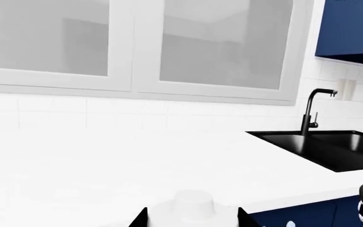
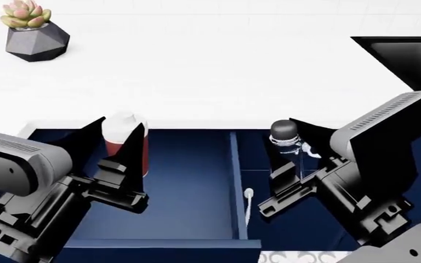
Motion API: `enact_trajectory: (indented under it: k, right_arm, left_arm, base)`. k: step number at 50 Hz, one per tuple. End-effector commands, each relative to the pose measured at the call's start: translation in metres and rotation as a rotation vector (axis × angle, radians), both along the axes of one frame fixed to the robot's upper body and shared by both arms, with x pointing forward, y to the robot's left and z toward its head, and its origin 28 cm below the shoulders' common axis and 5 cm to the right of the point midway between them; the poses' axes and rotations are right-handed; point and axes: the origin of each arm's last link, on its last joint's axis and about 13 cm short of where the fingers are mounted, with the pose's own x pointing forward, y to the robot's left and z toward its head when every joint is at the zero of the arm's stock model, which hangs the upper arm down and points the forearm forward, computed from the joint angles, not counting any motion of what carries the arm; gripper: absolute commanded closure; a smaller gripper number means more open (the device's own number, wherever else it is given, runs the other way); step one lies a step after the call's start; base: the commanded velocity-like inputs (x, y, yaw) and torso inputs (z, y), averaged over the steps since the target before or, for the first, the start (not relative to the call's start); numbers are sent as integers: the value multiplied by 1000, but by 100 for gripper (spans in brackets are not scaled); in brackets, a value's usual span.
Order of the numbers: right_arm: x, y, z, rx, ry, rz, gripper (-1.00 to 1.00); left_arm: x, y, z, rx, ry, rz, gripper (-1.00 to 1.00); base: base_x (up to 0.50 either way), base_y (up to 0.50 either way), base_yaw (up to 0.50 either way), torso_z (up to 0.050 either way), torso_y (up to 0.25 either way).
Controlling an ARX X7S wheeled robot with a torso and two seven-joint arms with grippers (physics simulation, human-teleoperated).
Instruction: Pick and place the shaker into the drawer. Then close the cabinet.
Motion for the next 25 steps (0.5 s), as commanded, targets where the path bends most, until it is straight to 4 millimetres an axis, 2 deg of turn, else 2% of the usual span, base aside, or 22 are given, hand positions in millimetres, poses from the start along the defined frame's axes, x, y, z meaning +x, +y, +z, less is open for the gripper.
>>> enact_trajectory:
  k: [1, 4, 17, 25]
  right_arm:
    - [0, 0, 0, 8, -2, -6, 100]
    - [-1, 0, 0, 23, -15, -2, 100]
    - [-3, -2, -2, 28, -9, -10, 100]
    - [-2, -1, -2, 26, -6, -11, 100]
  left_arm:
    - [0, 0, 1, -11, 0, 1, 100]
    - [0, 0, 0, -9, 0, 1, 100]
    - [1, -1, 0, 5, 5, 6, 100]
    - [15, -3, -6, 115, 40, 63, 100]
  base:
    - [-1, 500, 0, 0, 0]
    - [184, 485, 0, 0, 0]
    - [0, 0, 0, 0, 0]
    - [0, 0, 0, 0, 0]
